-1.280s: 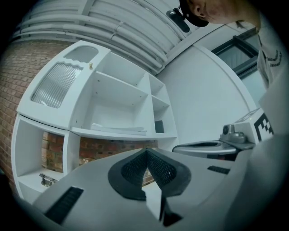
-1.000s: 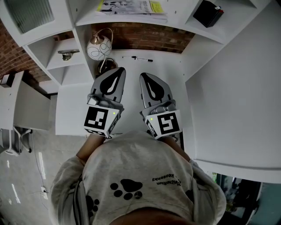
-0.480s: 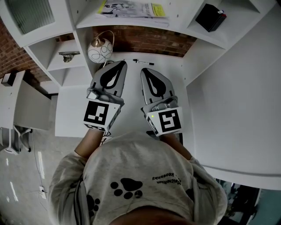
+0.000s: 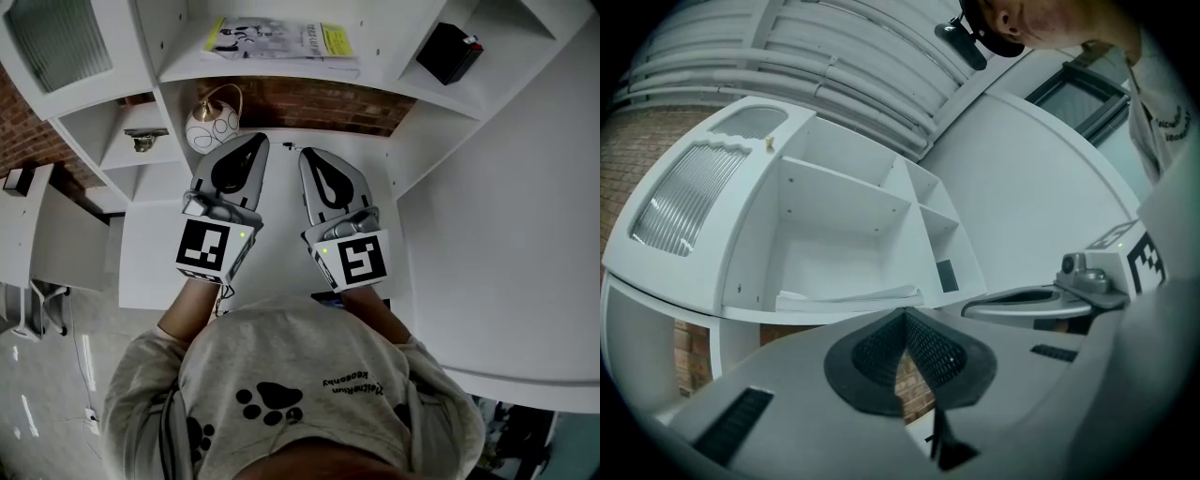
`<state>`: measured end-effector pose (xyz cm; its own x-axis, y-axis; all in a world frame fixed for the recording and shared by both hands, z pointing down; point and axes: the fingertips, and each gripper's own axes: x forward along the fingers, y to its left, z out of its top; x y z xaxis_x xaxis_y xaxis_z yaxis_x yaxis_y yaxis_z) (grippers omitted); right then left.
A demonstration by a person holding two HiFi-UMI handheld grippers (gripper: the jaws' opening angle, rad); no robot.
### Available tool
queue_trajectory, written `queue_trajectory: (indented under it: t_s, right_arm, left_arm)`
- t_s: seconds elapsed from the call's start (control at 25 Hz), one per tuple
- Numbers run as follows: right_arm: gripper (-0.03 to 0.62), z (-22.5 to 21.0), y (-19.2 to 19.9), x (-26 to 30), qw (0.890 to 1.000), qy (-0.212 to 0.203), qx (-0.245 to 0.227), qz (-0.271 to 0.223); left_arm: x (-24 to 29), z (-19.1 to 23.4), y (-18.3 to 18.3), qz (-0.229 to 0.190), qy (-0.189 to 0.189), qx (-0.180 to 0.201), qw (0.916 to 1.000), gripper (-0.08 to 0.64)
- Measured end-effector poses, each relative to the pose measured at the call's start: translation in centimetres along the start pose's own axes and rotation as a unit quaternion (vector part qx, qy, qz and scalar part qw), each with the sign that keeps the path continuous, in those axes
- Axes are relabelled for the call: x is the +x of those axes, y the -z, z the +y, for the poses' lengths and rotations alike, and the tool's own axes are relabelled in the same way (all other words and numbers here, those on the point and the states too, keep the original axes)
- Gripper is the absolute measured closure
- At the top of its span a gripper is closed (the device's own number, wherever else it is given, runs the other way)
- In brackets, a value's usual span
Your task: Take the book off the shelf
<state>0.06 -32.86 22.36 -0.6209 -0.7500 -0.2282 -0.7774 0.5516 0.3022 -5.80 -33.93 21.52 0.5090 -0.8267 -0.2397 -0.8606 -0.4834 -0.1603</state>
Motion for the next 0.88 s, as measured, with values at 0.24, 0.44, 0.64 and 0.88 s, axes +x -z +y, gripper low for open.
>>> queue_trajectory:
  t_s: [0.24,0.44,0.64,0.88]
  right_arm:
    - [0.575,-1.5,-0.5,1.5,1.0,0.003,-0.012,-0.007]
    - [0.575,-2.2,-0.7,2.7,1.0,0.005,-0.013,-0.011]
    - [0.575,-3.0,-1.2,3.8,1.0,0.002,-0.024,-0.011]
    - [0.574,-3.9,-1.9,5.2,0.999,-0.01,-0.049,-0.007]
  left_arm:
    - [1.2,1.1,-0.3,-0.004,-0.002,0.005,1.0,0.551]
    - [2.1,1.8,-0.5,-0.008,-0.001,0.012,0.9999,0.551]
    - [2.9,2.5,-1.1,-0.011,-0.008,0.014,0.9998,0.551]
    - [4.4,3.6,-1.6,-0.023,-0.004,0.026,0.9994,0.55]
